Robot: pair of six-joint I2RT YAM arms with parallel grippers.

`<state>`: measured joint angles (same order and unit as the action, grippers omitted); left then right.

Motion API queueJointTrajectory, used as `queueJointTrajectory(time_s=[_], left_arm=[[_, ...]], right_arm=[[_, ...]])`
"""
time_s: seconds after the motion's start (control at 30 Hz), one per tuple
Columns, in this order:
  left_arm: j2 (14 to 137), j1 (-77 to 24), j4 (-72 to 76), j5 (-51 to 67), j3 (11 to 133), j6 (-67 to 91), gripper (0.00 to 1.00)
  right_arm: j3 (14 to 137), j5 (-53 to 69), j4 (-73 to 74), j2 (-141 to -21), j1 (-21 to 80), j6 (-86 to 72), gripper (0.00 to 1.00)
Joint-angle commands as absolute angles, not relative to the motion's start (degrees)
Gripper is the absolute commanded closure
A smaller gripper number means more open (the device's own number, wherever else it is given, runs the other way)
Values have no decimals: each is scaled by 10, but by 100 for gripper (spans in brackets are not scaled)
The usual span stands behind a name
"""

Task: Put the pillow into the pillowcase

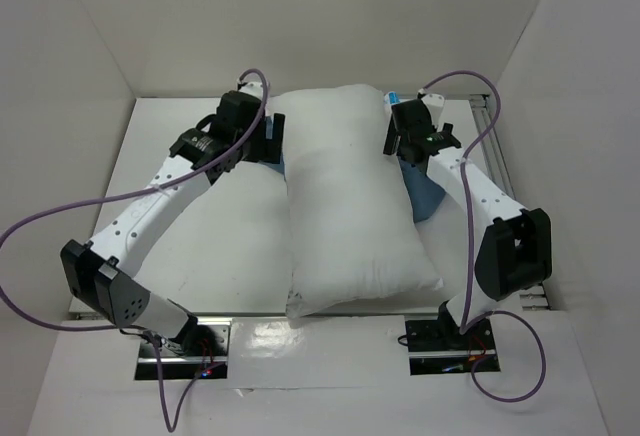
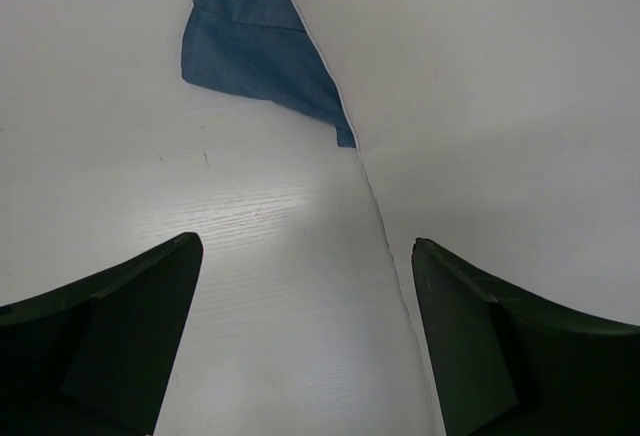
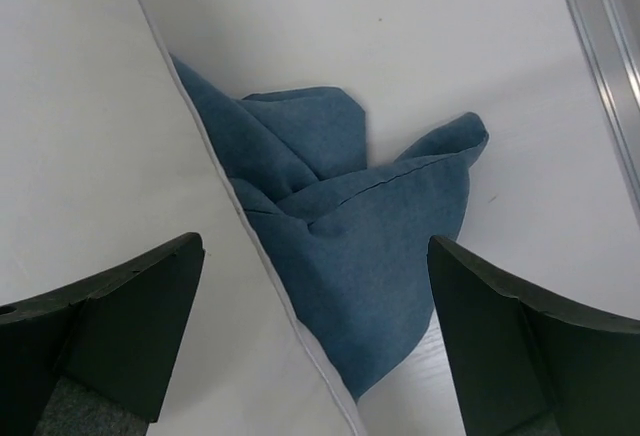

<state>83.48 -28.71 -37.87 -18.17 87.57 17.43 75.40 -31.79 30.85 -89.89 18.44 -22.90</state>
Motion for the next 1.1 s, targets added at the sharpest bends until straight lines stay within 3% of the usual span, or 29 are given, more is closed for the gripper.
queueJointTrajectory(time_s=[0.0,0.47,0.73,0.77,0.8,0.83,0.87,0.9,0.97,1.03,1.07], left_arm=[[853,-288,-381,-145,898,196,1],[948,-272,-381,-35,932,228,1],[1018,-236,-323,122,926,284,5],[1033,-230,-317,140,925,291,9],[1041,-230,-310,163,925,291,26],[1048,-230,-303,193,925,299,68],[1053,-230,-295,206,925,306,81],[1058,-230,-287,221,925,306,91],[1066,-230,-282,263,932,306,100],[1072,-230,-282,286,938,306,100],[1072,-230,-282,286,944,306,100]], right_arm=[[741,-302,319,-896,192,-254,0],[632,-187,351,-737,245,-267,0],[661,-62,367,-747,250,-206,0],[670,-13,361,-753,250,-199,0],[677,3,361,-761,250,-199,0],[682,23,361,-770,250,-192,0],[690,69,361,-793,257,-178,0],[690,82,366,-807,257,-178,0],[707,107,367,-845,263,-171,5],[708,122,360,-851,263,-177,33],[720,122,359,-851,263,-177,52]])
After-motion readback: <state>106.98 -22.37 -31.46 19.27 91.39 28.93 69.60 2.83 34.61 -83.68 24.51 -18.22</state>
